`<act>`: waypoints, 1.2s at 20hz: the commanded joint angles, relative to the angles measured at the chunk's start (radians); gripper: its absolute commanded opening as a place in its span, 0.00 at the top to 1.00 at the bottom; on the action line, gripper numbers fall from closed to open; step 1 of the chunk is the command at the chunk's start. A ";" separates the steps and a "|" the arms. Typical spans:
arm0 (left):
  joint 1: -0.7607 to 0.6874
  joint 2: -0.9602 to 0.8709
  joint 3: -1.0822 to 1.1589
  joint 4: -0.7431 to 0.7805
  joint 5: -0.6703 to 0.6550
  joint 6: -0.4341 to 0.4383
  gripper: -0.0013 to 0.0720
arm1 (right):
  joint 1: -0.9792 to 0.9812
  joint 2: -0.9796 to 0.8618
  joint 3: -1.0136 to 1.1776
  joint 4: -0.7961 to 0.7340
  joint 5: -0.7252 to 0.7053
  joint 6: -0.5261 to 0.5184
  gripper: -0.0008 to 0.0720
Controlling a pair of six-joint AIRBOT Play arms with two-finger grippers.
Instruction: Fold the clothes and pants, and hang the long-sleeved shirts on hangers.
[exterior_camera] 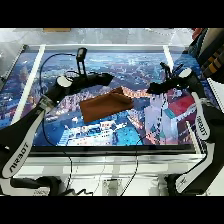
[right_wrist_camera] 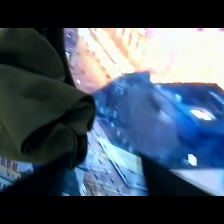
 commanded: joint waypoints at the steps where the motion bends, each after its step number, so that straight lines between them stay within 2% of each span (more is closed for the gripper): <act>1: 0.042 0.025 0.001 0.000 0.000 0.000 0.01 | 0.058 -0.074 0.000 0.087 -0.075 0.055 0.14; 3: 0.046 0.025 0.001 0.000 0.000 0.000 0.01 | 0.091 -0.105 0.000 0.072 -0.068 0.083 0.14; 6: 0.044 0.025 0.001 0.000 0.000 0.000 0.01 | 0.109 -0.167 0.000 0.078 0.017 0.101 0.14; 9: 0.045 0.025 0.001 0.000 0.000 0.000 0.01 | 0.116 -0.208 0.000 0.133 0.105 0.036 0.13; 15: 0.045 0.025 0.001 0.000 0.000 0.000 0.01 | 0.185 -0.210 0.024 0.178 0.065 -0.040 0.12; 18: 0.045 0.026 0.001 0.000 0.000 0.000 0.01 | 0.252 -0.210 0.033 0.169 -0.023 -0.039 0.13; 19: 0.045 0.026 0.001 0.000 0.000 0.000 0.01 | 0.274 -0.210 0.032 0.168 -0.058 -0.039 0.17; 20: 0.045 0.026 0.001 0.000 0.000 0.000 0.01 | 0.295 -0.210 0.032 0.161 -0.090 -0.039 0.27; 21: 0.045 0.026 0.001 0.000 0.000 0.000 0.01 | 0.319 -0.210 0.032 0.142 -0.134 -0.040 0.47; 22: 0.045 0.027 0.001 0.000 0.000 0.000 0.01 | 0.333 -0.208 0.033 0.127 -0.168 -0.040 0.86; 23: 0.045 0.030 0.001 0.001 0.000 0.000 0.02 | 0.340 -0.203 0.035 0.124 -0.187 -0.039 0.98; 24: 0.045 0.039 0.001 0.007 0.000 0.001 0.02 | 0.340 -0.193 0.048 0.122 -0.189 -0.039 0.97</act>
